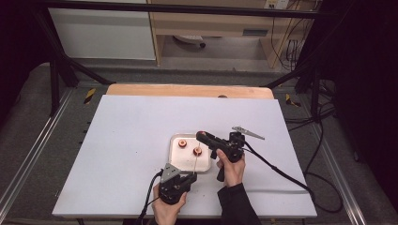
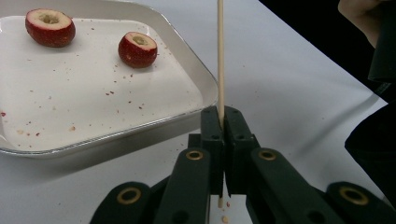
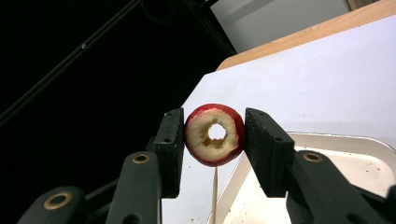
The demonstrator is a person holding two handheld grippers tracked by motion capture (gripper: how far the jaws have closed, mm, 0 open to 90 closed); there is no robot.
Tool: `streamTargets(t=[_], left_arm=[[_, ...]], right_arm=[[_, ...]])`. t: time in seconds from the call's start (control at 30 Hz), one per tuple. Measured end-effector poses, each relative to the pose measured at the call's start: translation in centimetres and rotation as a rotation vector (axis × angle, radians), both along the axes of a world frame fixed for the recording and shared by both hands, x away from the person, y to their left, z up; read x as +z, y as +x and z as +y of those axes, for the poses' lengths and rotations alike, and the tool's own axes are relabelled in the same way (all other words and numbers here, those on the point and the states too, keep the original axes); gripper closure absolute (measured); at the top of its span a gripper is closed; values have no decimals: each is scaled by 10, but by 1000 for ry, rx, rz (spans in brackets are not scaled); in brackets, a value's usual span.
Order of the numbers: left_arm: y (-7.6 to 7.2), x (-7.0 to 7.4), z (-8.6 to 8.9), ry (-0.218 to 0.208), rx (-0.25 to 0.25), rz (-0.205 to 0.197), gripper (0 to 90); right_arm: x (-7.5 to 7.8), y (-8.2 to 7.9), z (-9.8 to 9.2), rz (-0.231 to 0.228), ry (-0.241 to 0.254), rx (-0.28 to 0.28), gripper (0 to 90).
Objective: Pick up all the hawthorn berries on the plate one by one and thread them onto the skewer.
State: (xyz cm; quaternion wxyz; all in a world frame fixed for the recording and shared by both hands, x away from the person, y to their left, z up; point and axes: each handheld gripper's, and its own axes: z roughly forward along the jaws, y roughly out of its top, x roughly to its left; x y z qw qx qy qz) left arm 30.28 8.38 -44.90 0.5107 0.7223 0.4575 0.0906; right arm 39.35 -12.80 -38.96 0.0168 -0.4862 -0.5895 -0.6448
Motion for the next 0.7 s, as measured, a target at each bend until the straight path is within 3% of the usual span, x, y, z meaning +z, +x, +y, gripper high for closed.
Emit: streamTargets(t=[0.5,0.7], left_arm=[[1,2,1,-35,16,5,879],[4,4,2,-50,22,19,879]], right_arm=[[-5,-1,4,13,5,17,597],[-10,-5,7,15,-16,31,597]])
